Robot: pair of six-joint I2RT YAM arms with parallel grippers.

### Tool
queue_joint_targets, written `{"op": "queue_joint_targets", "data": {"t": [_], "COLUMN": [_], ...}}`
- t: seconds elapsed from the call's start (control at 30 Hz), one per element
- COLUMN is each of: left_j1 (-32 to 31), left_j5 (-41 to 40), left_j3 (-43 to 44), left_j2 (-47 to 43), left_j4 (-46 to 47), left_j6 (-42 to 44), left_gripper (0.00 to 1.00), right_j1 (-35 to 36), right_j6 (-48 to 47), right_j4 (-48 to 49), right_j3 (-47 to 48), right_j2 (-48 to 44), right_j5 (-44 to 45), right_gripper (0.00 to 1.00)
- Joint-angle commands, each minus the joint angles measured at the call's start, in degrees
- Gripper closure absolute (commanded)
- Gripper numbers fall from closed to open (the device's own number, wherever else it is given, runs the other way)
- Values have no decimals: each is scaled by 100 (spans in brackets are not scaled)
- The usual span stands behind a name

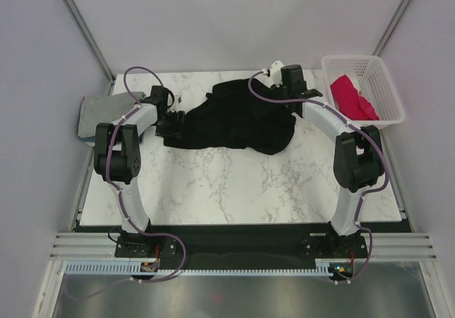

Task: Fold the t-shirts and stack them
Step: Flatten the tshirt out

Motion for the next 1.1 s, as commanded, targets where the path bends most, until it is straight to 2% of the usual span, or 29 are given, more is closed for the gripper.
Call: {"op": "queue_joint_targets", "data": {"t": [0.0,0.13,0.27,0.37,0.53,0.73,0.83,1.07], "left_j1": [-116,-186,-256,-292,-327,-344,-344,-344], "left_j5": [36,-122,-166,-201,-210,-237,-237,-237], "left_j3": [23,147,147,103,85,68,33,94], "left_j2": [158,123,106,71,18,-9,-35,26], "left_j4": [-129,-410,-410,-384,-375,-358,-358,-322], "left_j6": [35,35,44,44,44,61,70,35], "left_gripper": [34,36,36,36,36,36,36,36], "right_j1": [186,160,160,195,335,529,625,749], "right_j6": [-212,-291,-345,-134,-90,34,16,-256], "right_j4": [-15,178,-304,-454,-664,-1147,-1254,-1281], "right_j3": [-288,-367,-280,-34,379,1425,1628,1295], "right_j2": [-219,-500,-580,-309,498,1387,1468,1275], "right_j5": [-58,-672,-2673,-3257,-3443,-3286,-3180,-2565], "right_gripper": [45,44,47,49,52,53,52,53]}}
